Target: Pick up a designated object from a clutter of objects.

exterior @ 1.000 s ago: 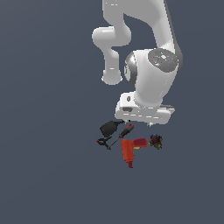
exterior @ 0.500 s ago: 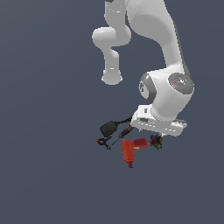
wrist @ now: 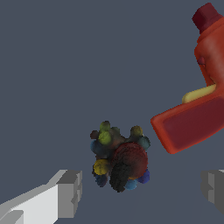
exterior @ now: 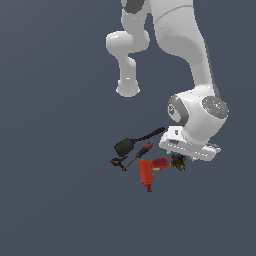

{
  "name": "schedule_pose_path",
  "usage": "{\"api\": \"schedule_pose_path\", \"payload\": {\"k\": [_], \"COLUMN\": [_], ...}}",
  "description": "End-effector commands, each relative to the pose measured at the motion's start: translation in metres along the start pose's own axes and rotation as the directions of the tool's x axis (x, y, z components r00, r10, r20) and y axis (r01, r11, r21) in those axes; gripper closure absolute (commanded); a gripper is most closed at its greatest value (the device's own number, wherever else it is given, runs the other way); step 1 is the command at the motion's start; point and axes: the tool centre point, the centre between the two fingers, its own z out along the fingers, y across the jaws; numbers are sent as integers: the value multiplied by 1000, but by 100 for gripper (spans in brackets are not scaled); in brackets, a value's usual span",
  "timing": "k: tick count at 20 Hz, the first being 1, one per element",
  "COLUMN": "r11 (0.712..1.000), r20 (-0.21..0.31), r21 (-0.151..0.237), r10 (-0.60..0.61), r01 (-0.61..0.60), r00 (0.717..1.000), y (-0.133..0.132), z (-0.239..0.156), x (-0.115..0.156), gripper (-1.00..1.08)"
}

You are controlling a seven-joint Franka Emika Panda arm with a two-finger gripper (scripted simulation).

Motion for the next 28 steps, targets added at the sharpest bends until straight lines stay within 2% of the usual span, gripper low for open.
{"api": "schedule_pose_path", "payload": {"k": [1,10,19,24,25,28], "r11": [1000,1000,1000,1000,1000,1000], "r20": [-2,-2,-3,-3,-3,-3], "r21": [3,3,4,4,4,4], "r10": [13,18,20,21,21,21], "r01": [-13,-18,-20,-21,-21,-21], "r00": [1000,1000,1000,1000,1000,1000], "y": [-6,-9,-9,-10,-10,-10], "z": [6,13,53,60,60,60], "x": [-2,-5,-6,-5,-5,-5], "gripper": [-92,-92,-92,-92,108,108]}}
